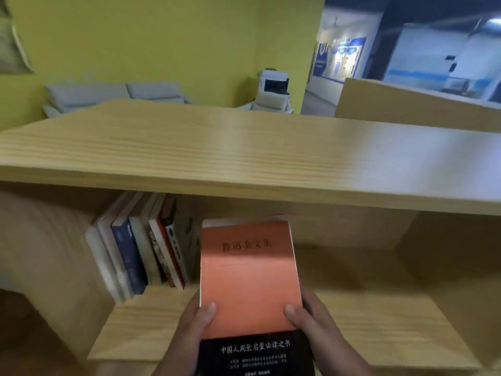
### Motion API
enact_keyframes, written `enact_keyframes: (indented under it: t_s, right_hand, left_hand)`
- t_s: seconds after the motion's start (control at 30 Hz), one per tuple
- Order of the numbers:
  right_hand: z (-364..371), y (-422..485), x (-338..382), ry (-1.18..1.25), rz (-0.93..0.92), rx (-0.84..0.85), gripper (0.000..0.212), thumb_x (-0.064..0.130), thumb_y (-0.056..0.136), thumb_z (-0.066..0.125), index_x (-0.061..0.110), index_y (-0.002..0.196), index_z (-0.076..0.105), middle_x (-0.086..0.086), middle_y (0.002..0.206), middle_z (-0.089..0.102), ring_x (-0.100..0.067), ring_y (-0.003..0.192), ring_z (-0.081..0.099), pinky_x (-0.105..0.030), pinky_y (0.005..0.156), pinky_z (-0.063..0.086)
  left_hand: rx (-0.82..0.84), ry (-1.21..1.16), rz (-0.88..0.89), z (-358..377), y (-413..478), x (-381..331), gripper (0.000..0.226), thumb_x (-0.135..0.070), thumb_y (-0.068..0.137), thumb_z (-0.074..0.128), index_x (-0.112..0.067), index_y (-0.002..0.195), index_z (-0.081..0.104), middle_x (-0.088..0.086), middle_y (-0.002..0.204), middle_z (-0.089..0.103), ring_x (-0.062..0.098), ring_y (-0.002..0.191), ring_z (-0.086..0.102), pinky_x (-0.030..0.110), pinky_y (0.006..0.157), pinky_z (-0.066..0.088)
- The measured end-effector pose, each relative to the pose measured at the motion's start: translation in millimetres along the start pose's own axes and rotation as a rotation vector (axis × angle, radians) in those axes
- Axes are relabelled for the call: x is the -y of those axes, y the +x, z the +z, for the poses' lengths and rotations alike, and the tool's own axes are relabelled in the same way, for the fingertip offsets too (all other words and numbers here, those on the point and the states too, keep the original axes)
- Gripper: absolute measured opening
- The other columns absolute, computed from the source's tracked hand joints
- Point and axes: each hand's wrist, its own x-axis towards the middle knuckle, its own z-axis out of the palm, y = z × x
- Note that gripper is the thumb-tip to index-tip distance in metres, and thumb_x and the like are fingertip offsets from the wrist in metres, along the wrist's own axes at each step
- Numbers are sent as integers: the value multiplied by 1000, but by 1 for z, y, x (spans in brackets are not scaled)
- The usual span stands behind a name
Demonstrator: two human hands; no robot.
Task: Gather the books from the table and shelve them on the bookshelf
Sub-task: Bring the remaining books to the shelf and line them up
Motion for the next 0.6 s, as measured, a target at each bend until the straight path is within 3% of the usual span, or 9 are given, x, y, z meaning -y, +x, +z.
enact_keyframes:
  t_s: [0.1,0.2,0.27,0.37,0.47,0.6]
  right_hand:
    - [-7,19,-11,1,-39,8,52,26,74,67,16,125,62,10,109,79,-5,98,75,-13,75,54]
    - [-15,41,-24,13,-79,28,69,41,59,77,14,121,62,14,101,80,-1,91,75,-11,69,53]
    - [-20,56,-34,9,-118,46,77,53,48,76,16,115,63,22,96,78,4,88,74,-9,68,52]
    - [-23,73,-50,15,-205,78,86,55,44,82,16,118,63,19,100,79,1,94,74,-12,73,54]
    - [-25,84,-61,63,-273,145,81,46,59,82,17,130,57,-4,117,78,-22,110,74,-30,86,59]
    - [-28,95,-61,20,-371,178,85,50,58,76,18,134,55,-14,123,73,-33,116,70,-51,102,54]
  left_hand:
    - [65,-131,6,11,21,5,41,12,102,24,15,139,39,35,131,53,34,103,52,34,80,43]
    - [43,-235,42,14,40,15,33,-4,98,49,-7,131,52,8,99,68,23,83,61,34,69,45]
    - [8,-230,114,12,47,25,51,-36,74,76,-18,119,61,0,91,75,22,84,69,32,66,49]
    - [18,-182,232,10,53,38,94,-65,31,88,-29,114,64,-1,97,79,20,85,76,26,62,59]
    - [-16,-175,362,15,50,46,99,-71,30,88,-31,117,65,4,105,77,23,92,76,29,63,61]
    - [-82,-96,520,21,43,50,100,-74,42,84,-26,127,61,11,116,73,34,105,70,53,86,56]
